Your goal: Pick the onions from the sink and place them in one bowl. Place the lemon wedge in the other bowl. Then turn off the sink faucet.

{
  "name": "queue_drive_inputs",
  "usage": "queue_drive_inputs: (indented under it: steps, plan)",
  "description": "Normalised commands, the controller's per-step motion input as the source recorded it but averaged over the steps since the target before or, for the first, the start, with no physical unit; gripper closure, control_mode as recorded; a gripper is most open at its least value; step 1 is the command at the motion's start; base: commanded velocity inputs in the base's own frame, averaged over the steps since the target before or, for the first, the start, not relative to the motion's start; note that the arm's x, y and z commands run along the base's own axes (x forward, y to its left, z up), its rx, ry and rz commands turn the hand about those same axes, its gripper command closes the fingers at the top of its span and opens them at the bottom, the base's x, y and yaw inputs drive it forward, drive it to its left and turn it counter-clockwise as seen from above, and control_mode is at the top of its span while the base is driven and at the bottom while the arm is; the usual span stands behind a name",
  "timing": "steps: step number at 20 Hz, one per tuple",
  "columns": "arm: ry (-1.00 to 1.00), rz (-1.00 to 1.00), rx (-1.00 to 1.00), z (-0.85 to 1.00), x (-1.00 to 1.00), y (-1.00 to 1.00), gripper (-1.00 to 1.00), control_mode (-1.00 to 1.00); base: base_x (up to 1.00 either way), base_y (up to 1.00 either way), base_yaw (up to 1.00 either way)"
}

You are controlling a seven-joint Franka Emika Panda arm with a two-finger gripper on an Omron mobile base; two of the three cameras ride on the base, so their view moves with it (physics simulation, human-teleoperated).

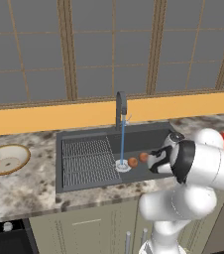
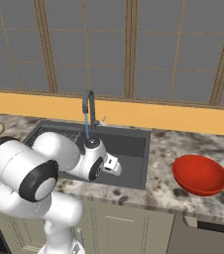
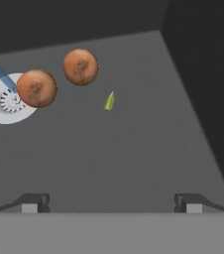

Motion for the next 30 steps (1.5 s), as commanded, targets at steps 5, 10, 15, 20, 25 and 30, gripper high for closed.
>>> queue_drive_inputs:
  steps: [5,10,15,20,25,30]
  plan:
    - [0.0,0.0,0.0,-0.25,0.2,0.0,-1.0,-1.0,0.0,0.0,0.0]
    - [0.0,0.0,0.0,-0.22,0.21,-0.01,-1.0,-1.0,0.0,0.0,0.0]
    - [0.0,0.0,0.0,-0.14,0.33,-0.11,-1.0,-1.0,0.0,0.0,0.0]
    - [0.0,0.0,0.0,-0.1,0.36,-0.19,-1.0,-1.0,0.0,0.0,0.0]
    - [0.0,0.0,0.0,-0.13,0.31,-0.23,-1.0,-1.0,0.0,0.0,0.0]
    - [0.0,0.0,0.0,-0.2,0.23,-0.18,-1.0,-1.0,0.0,0.0,0.0]
